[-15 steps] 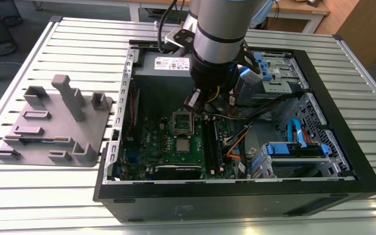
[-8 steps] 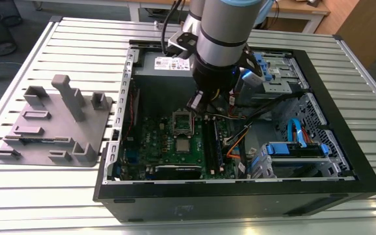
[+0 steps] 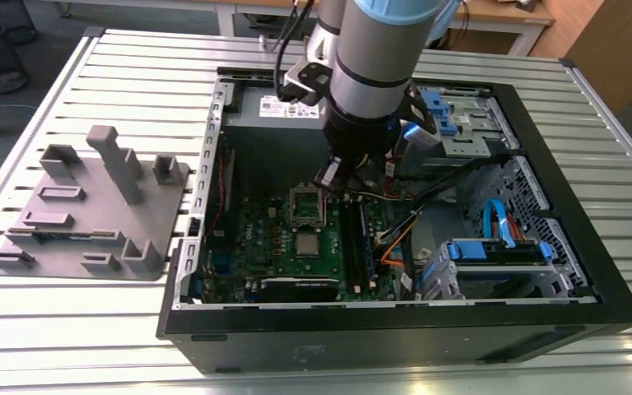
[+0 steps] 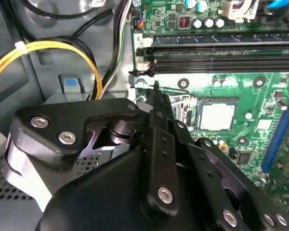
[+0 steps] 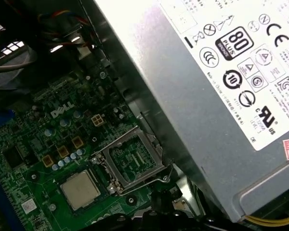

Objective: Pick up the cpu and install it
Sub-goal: 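Close the cpu cover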

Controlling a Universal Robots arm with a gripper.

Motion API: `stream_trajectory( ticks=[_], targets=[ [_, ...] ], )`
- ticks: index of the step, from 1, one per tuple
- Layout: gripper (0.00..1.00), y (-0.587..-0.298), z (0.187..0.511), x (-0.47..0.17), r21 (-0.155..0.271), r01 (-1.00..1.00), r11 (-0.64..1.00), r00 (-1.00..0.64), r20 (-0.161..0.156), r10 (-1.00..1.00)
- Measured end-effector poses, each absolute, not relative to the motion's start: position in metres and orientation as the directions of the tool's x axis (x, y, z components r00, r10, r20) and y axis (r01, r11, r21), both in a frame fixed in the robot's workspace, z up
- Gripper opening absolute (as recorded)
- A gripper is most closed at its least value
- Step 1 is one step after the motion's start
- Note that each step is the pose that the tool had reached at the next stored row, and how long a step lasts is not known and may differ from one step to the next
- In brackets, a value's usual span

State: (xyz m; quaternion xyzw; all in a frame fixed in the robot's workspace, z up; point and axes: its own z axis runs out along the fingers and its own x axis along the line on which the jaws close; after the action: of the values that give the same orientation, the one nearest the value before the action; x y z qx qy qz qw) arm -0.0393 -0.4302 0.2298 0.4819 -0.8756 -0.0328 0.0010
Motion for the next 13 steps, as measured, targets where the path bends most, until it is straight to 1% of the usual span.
stream_trajectory(
  ticks=[13],
  targets=[
    [0.11, -0.4202, 0.2185, -0.0336, 0.058, -0.844, 0.534, -0.536, -0.028, -0.844]
  ],
)
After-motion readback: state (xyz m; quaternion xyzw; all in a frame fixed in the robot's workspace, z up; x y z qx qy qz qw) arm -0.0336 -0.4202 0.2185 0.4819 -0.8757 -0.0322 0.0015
